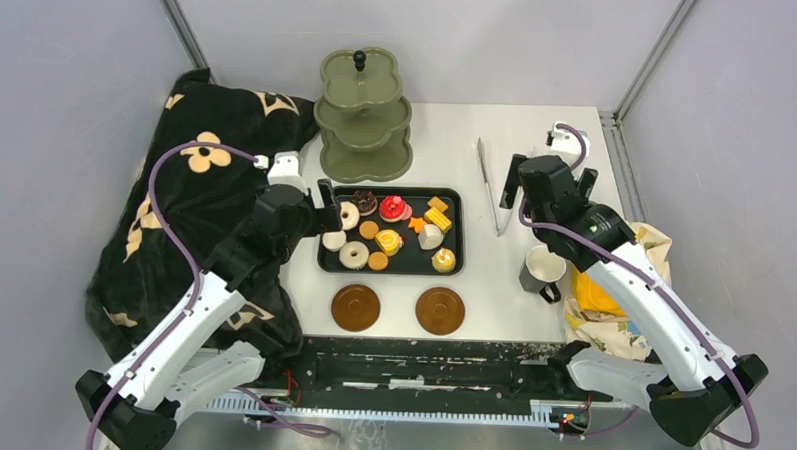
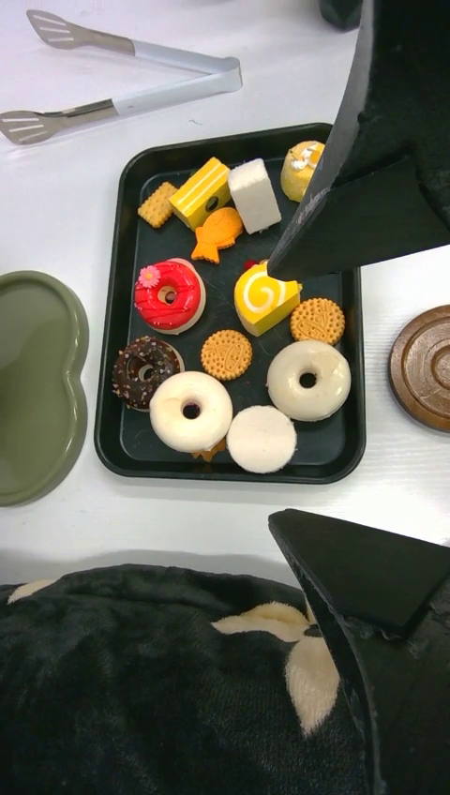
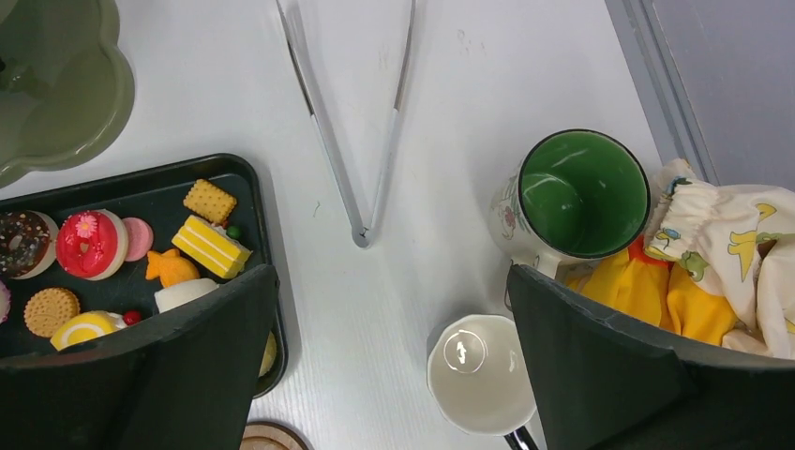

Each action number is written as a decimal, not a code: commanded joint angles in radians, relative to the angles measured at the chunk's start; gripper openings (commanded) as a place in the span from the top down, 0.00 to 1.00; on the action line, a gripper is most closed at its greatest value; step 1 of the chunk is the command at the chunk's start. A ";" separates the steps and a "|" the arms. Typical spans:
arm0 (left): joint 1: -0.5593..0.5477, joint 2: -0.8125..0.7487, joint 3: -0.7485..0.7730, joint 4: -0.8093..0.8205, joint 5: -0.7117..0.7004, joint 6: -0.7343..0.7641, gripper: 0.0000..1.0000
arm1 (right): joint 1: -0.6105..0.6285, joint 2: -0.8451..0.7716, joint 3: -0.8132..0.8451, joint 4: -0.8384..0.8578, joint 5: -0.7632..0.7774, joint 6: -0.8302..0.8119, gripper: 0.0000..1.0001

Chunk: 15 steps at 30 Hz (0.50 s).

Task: Serve the afternoon tea

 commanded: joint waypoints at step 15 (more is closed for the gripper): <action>-0.004 0.001 0.046 0.017 0.047 0.027 0.01 | -0.001 -0.013 -0.061 0.095 -0.076 -0.054 0.01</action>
